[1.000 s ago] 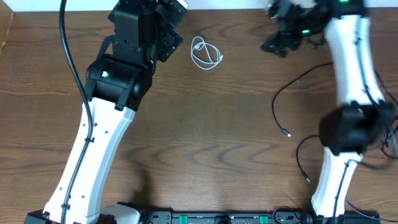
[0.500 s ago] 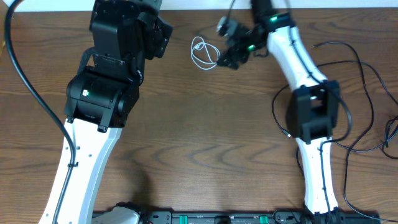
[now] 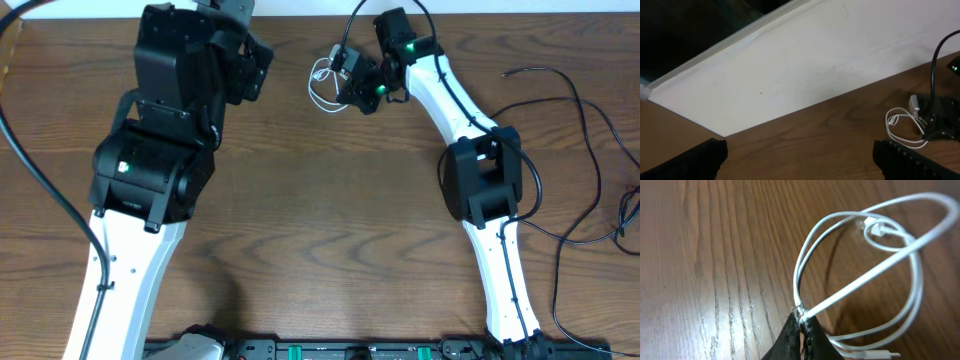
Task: Untangle cables
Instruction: 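Grasp the white coiled cable with the right gripper and lift it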
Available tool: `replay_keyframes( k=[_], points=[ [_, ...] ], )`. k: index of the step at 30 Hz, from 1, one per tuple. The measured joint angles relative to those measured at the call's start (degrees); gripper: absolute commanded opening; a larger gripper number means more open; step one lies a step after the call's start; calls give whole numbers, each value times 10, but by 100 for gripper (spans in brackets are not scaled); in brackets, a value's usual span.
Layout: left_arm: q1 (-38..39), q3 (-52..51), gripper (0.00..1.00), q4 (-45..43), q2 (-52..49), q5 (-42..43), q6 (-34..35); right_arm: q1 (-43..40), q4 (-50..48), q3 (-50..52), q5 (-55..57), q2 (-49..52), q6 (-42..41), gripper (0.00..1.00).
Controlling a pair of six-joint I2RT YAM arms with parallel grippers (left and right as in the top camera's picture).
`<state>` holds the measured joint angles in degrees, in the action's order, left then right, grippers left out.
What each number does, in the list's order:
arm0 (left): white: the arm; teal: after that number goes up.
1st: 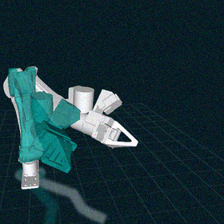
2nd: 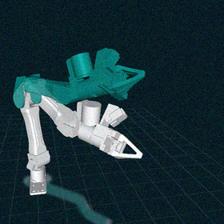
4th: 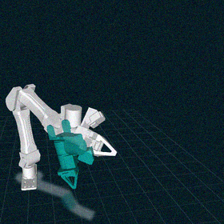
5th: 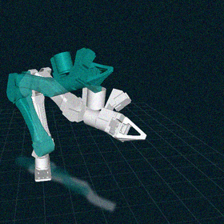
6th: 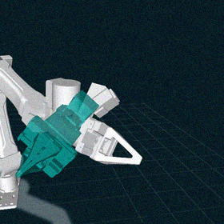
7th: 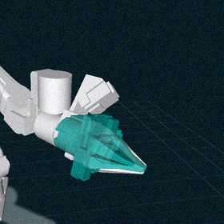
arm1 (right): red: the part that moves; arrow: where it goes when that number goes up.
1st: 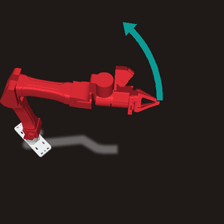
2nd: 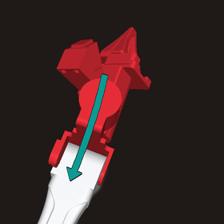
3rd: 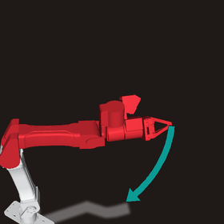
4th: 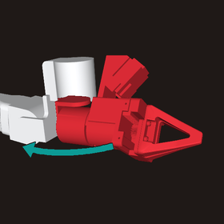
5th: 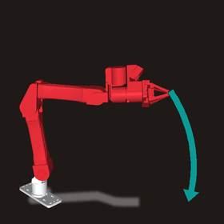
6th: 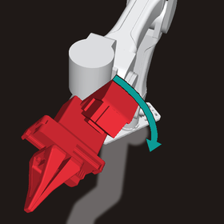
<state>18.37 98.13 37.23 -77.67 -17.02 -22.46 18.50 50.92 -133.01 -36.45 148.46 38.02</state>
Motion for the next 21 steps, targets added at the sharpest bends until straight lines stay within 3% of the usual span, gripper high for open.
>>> replay_keyframes(
  k=[21],
  points=[
    [0,0,98,3,0,0,0,-34,162,-275,29,0,-2,1]
  ],
)
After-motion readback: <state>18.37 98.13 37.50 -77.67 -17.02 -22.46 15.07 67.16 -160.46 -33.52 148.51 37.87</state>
